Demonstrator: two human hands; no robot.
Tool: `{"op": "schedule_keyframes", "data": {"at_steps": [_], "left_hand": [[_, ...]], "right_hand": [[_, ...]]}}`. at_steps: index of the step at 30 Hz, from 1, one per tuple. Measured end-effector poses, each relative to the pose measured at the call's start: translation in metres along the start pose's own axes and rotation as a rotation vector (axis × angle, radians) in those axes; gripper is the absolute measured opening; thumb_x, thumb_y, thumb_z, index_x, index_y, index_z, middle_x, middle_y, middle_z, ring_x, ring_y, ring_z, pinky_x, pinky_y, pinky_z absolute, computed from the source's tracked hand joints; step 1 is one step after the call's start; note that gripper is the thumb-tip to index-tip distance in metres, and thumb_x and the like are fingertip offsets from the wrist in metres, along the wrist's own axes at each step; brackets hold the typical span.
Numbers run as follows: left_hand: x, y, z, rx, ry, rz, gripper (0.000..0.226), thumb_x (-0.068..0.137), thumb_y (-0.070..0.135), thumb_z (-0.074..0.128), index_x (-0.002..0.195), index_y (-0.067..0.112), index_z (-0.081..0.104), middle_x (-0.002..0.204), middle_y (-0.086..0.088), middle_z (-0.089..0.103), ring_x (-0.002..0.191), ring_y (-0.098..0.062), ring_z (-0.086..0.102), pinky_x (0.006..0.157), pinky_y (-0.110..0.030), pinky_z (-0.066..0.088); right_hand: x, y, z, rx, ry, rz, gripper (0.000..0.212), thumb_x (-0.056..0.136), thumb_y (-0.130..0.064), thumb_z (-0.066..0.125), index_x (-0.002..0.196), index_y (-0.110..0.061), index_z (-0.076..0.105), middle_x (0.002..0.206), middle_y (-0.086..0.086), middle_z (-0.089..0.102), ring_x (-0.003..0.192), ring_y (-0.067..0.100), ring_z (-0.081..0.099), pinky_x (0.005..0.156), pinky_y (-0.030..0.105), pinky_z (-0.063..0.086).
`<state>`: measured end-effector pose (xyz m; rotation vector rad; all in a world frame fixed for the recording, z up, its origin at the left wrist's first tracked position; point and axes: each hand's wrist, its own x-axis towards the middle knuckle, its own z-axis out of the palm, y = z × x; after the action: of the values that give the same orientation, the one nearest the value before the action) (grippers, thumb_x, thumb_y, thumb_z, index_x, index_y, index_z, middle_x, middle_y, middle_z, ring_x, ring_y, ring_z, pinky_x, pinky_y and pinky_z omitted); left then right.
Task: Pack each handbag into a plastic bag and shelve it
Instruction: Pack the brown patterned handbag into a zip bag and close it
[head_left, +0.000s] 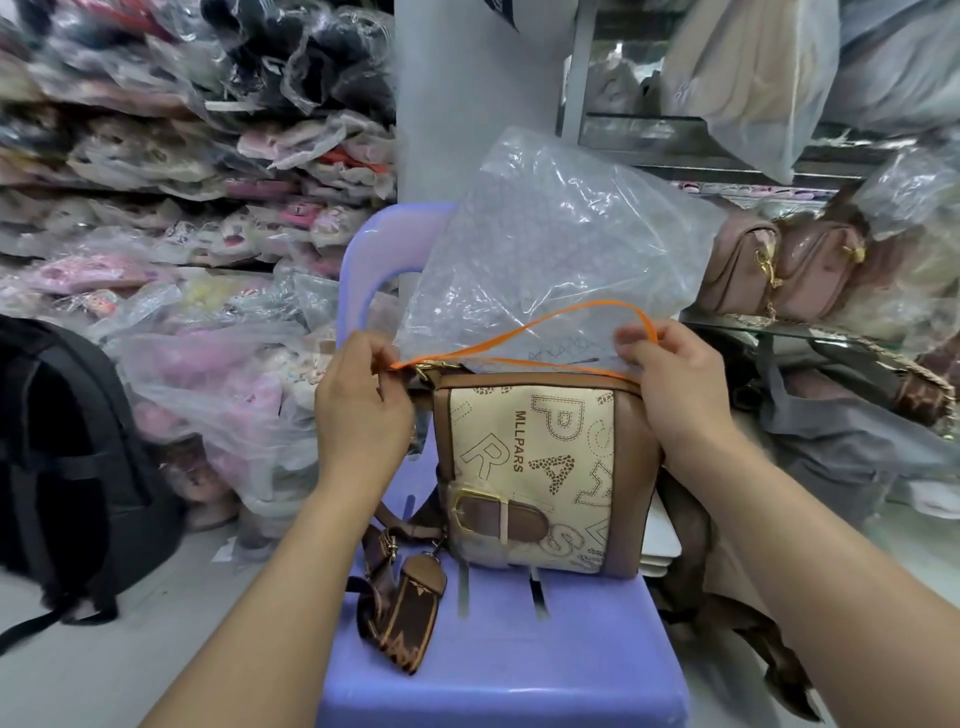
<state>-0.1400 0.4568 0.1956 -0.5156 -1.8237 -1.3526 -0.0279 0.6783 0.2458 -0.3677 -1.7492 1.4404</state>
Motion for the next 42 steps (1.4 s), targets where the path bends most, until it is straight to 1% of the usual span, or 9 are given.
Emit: {"op": "schedule_keyframes", "data": {"at_steps": [6, 13, 18, 23, 27, 31, 35, 37, 42], "left_hand": [[0.008, 0.004, -0.003, -0.473, -0.1, -0.617, 0.008, 0.099, 0.009, 0.052, 0.104, 0.012, 0.047, 0.084, -0.005, 0.071, 0.069, -0.022, 0.068, 0.063, -0.041, 0.061], [0.024, 0.013, -0.013, 0.081, -0.118, -0.18, 0.01, 0.098, 0.026, 0.057, 0.099, 0.027, 0.048, 0.087, 0.011, 0.066, 0.084, -0.021, 0.064, 0.075, -0.038, 0.051], [0.031, 0.015, -0.017, -0.114, -0.203, -0.208, 0.029, 0.095, 0.007, 0.063, 0.092, 0.035, 0.057, 0.083, 0.014, 0.07, 0.084, -0.014, 0.07, 0.072, -0.03, 0.054], [0.027, 0.002, -0.019, -0.213, -0.183, -0.261, 0.021, 0.087, 0.002, 0.068, 0.074, 0.016, 0.057, 0.076, -0.01, 0.068, 0.069, -0.023, 0.07, 0.062, -0.04, 0.058], [0.025, 0.001, -0.014, -0.365, -0.238, -0.333, 0.032, 0.086, -0.013, 0.057, 0.073, 0.016, 0.053, 0.064, 0.006, 0.06, 0.053, -0.002, 0.051, 0.051, -0.017, 0.045], [0.015, 0.008, 0.0, -0.691, -0.219, -0.538, 0.034, 0.089, -0.015, 0.04, 0.083, 0.017, 0.051, 0.052, 0.01, 0.061, 0.047, -0.008, 0.057, 0.039, -0.016, 0.039], [-0.008, 0.004, 0.014, -0.93, -0.204, -0.649, 0.022, 0.083, 0.01, 0.05, 0.104, 0.004, 0.056, 0.079, -0.007, 0.069, 0.069, -0.02, 0.066, 0.059, -0.024, 0.043], [-0.013, 0.004, 0.015, -0.983, -0.252, -0.733, 0.063, 0.07, 0.025, 0.059, 0.124, -0.007, 0.055, 0.102, -0.021, 0.064, 0.09, -0.03, 0.064, 0.066, -0.028, 0.051], [-0.02, 0.0, 0.01, -1.063, -0.384, -0.774, 0.038, 0.095, 0.017, 0.036, 0.095, 0.003, 0.071, 0.093, -0.012, 0.072, 0.089, -0.025, 0.069, 0.079, -0.031, 0.054]], "right_hand": [[0.004, 0.002, 0.004, -0.207, 0.056, 0.016, 0.004, 0.086, -0.028, 0.069, 0.087, -0.026, 0.066, 0.104, 0.003, 0.065, 0.089, 0.017, 0.061, 0.078, 0.028, 0.05], [0.01, 0.001, 0.001, -0.19, 0.005, 0.178, 0.018, 0.096, -0.04, 0.062, 0.096, -0.022, 0.063, 0.106, 0.003, 0.068, 0.101, 0.024, 0.067, 0.095, 0.042, 0.054], [0.008, 0.005, 0.0, -0.007, 0.124, 0.044, 0.009, 0.096, -0.017, 0.067, 0.093, -0.021, 0.059, 0.086, -0.001, 0.062, 0.075, 0.014, 0.058, 0.068, 0.021, 0.05], [0.006, 0.005, -0.003, 0.13, -0.01, -0.036, 0.021, 0.088, -0.01, 0.079, 0.091, -0.025, 0.065, 0.098, 0.004, 0.069, 0.082, 0.014, 0.063, 0.08, 0.032, 0.054], [0.007, 0.015, -0.009, 0.064, 0.053, -0.032, 0.028, 0.082, -0.002, 0.081, 0.084, -0.023, 0.064, 0.086, -0.002, 0.063, 0.069, 0.001, 0.059, 0.066, 0.017, 0.051], [0.008, 0.023, -0.001, 0.02, 0.17, -0.001, 0.033, 0.083, 0.007, 0.071, 0.074, -0.024, 0.061, 0.074, -0.006, 0.06, 0.054, -0.006, 0.053, 0.049, 0.007, 0.041], [0.01, 0.025, 0.0, 0.012, 0.216, -0.012, 0.035, 0.085, 0.008, 0.066, 0.072, -0.024, 0.059, 0.079, -0.012, 0.062, 0.066, 0.0, 0.054, 0.054, 0.004, 0.042], [0.01, 0.027, -0.002, 0.017, 0.196, 0.027, 0.032, 0.085, 0.007, 0.067, 0.073, -0.022, 0.06, 0.077, -0.008, 0.062, 0.063, 0.0, 0.054, 0.052, 0.004, 0.042], [0.011, 0.031, 0.0, 0.05, 0.159, 0.12, 0.026, 0.086, 0.001, 0.066, 0.075, -0.022, 0.063, 0.077, -0.001, 0.061, 0.064, 0.008, 0.053, 0.049, 0.009, 0.044]]}}
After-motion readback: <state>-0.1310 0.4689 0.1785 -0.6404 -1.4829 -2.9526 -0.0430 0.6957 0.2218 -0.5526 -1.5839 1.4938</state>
